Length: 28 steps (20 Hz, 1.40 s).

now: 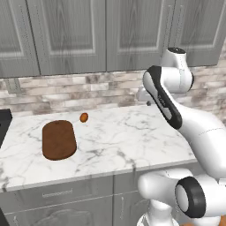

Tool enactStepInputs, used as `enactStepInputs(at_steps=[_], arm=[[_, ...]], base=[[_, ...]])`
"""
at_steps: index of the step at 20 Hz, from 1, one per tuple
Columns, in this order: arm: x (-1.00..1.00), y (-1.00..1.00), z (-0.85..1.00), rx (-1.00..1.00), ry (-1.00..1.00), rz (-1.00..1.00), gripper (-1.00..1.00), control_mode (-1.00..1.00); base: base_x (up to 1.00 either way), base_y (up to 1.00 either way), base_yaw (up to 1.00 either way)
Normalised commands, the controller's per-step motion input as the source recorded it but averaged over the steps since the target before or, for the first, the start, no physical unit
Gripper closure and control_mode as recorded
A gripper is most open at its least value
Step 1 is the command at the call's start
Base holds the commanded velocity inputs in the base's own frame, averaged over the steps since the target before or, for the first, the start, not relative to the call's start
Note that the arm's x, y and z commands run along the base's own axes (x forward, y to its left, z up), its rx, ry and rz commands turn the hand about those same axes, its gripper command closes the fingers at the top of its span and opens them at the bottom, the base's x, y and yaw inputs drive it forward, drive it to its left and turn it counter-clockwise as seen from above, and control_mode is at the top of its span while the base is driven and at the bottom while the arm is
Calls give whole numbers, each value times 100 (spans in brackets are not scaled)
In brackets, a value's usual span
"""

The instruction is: Open the drawer on the left and place the cutting tools on the cutting board.

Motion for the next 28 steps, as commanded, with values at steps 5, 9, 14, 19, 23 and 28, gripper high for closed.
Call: enactStepInputs(at_steps=[5, 9, 14, 19, 23, 28], arm=[[-25, 33, -6, -1, -11, 1, -100, -100], [-91, 100, -1, -21, -25, 21, -100, -100], [-72, 100, -50, -39, -32, 38, -100, -100], [-49, 100, -50, -46, -27, 41, -100, -100], [-49, 100, -8, -55, -20, 36, -100, -100], [-53, 98, -6, -51, -21, 27, -100, -100]], base=[[0, 0, 0], [0, 0, 0], [0, 0, 0], [0, 0, 0], [0, 0, 0], [0, 0, 0]])
